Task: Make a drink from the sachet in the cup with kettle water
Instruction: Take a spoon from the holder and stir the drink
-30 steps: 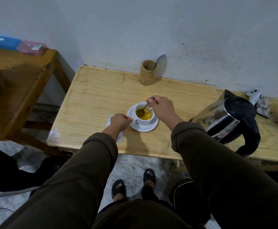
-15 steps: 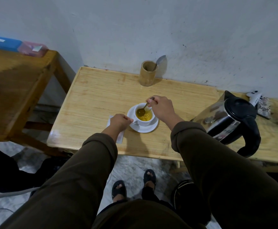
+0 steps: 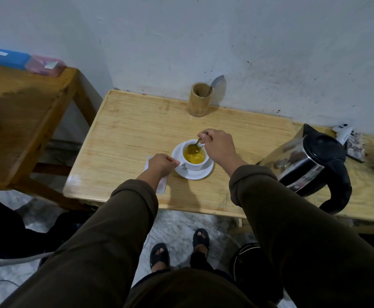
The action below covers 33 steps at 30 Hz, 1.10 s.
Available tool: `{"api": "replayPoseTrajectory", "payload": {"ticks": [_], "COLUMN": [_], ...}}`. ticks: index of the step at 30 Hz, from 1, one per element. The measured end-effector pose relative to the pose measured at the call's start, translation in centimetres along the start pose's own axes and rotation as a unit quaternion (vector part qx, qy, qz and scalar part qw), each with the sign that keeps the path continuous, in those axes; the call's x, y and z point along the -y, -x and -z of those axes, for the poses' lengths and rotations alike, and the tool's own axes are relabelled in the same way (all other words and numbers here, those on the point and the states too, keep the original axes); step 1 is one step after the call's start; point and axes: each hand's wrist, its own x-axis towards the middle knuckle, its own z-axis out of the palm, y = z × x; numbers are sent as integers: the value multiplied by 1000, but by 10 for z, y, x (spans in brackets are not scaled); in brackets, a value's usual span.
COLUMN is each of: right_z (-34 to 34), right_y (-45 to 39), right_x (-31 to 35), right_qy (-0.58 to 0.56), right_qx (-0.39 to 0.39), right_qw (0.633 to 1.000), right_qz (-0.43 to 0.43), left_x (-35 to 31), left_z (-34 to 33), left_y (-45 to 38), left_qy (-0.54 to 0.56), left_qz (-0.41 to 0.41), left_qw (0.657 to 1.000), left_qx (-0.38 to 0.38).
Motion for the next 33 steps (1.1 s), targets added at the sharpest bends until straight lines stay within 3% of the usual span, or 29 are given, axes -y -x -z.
{"api": "replayPoseTrajectory", "payload": {"ticks": [5, 10, 19, 28, 33], "right_z": [-2, 1, 3, 4, 3], "right_y": [0, 1, 10, 10, 12], "right_x": [5, 3, 5, -4, -3], "right_qy": [4, 86, -8, 54, 14], "right_qx": [31, -15, 25, -14, 18], "right_qw": [1000, 996, 1000, 998, 1000], "right_qz": [1, 4, 12, 18, 15], "left_x": [0, 0, 0, 0, 0], "left_z": [0, 0, -1, -3, -4], "left_y": [0, 0, 0, 1, 1], "left_qy": [-3, -1, -3, -12, -20], "left_qz": [-4, -3, -2, -2, -8], "left_qw": [1000, 1000, 1000, 1000, 1000], "left_qx": [1, 2, 1, 1, -3]}}
